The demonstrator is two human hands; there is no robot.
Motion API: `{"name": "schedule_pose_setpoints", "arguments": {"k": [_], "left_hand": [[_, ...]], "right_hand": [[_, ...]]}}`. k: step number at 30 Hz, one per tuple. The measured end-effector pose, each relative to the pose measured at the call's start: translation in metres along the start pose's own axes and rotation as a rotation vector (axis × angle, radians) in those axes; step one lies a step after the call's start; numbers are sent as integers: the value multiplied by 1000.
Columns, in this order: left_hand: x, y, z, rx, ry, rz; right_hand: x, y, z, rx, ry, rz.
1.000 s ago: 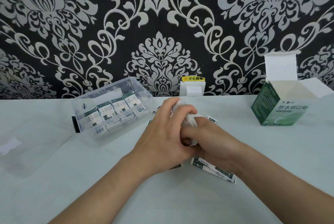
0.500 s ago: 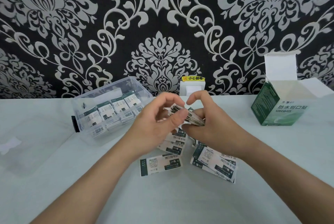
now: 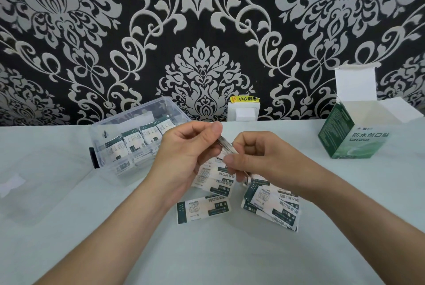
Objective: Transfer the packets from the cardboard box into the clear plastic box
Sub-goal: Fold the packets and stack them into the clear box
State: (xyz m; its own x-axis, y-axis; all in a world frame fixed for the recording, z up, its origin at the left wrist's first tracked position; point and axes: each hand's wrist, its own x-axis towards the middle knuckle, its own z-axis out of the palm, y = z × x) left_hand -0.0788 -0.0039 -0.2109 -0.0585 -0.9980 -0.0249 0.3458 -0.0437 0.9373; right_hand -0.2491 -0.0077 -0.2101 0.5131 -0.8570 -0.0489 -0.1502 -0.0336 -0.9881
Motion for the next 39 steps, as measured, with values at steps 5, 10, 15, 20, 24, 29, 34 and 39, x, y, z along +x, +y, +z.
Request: {"name": "schedule_pose_setpoints", "arguments": {"k": [5,10,15,20,24,29,34,39], "left_hand": [[0,10,-6,62,-119,42],[-1,-2,-1,410,146,449],[-2,-6,-3,681,127,746],[-2,11,-15,697,-212,354],[-14,11,-7,1063,-449,245],[-10,-6,-7,1175,-416,405],[-9,-10,-10,1181,-407,455],[-11,-6,-9,1089,-376,507]], "right_hand": [[-1,2,-8,158,-38,52],[-2,1,0,382,-126,126],[-3,0,10,436,-121,112],[-1,1,4,480,-23,145],[0,0,1,444,-74,165],[2,5,-2,344,-89,204],[3,7,-7,283,-119,222],[3,5,-6,381,-145,177]]}}
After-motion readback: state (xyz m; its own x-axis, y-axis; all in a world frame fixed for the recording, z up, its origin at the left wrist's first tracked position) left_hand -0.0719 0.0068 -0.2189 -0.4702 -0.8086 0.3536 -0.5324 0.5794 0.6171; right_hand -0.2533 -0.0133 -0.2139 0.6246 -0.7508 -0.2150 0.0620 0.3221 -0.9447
